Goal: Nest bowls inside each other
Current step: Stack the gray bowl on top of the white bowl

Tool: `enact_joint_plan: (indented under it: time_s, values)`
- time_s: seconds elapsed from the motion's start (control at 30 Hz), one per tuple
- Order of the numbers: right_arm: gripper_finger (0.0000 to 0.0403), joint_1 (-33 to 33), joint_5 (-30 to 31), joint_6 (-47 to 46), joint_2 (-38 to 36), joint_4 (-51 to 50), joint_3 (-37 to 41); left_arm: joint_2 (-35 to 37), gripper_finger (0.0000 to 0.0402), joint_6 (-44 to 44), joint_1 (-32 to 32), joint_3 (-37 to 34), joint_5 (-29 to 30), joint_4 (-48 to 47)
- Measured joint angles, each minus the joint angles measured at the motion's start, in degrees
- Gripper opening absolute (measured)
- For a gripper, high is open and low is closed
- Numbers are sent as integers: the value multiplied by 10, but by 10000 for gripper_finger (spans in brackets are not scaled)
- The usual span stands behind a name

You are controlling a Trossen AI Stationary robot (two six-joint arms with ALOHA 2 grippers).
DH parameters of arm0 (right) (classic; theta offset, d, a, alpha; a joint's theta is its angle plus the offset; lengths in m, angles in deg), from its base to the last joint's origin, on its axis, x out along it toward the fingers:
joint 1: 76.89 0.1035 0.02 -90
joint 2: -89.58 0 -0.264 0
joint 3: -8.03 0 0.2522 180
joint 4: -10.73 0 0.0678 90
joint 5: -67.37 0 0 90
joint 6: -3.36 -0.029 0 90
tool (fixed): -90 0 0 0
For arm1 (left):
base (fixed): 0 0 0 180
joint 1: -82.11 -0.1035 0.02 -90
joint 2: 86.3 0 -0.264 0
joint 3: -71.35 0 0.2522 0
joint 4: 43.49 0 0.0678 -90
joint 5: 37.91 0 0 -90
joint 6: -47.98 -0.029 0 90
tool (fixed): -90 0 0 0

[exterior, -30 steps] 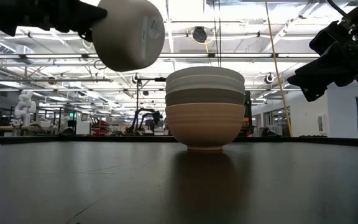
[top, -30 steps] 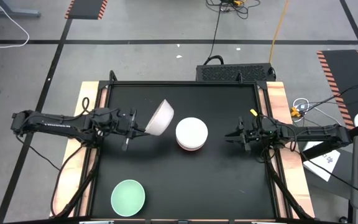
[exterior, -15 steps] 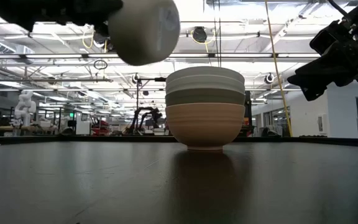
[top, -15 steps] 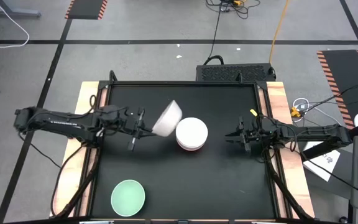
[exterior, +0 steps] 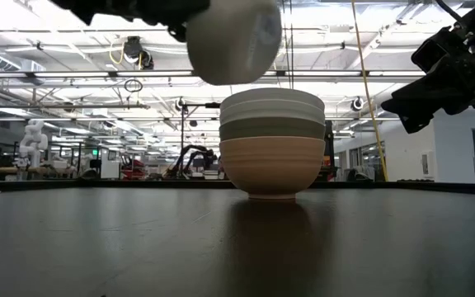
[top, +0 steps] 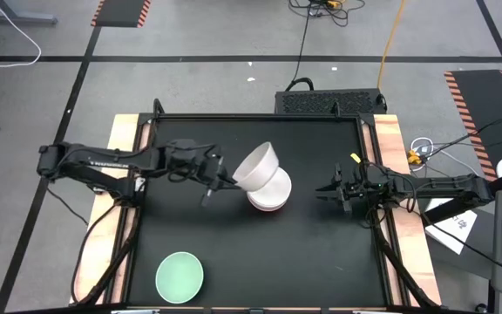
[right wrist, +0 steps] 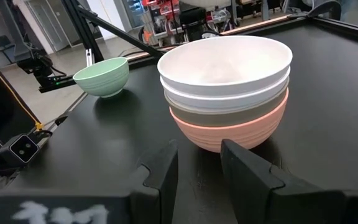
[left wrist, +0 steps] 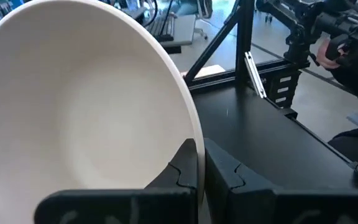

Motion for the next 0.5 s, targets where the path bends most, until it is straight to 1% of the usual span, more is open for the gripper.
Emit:
enact_joint_plan:
  time_s: [0.5]
  values:
    - [114, 0, 0, 7, 0, -2, 0, -163, 4, -38, -8, 231, -1, -263]
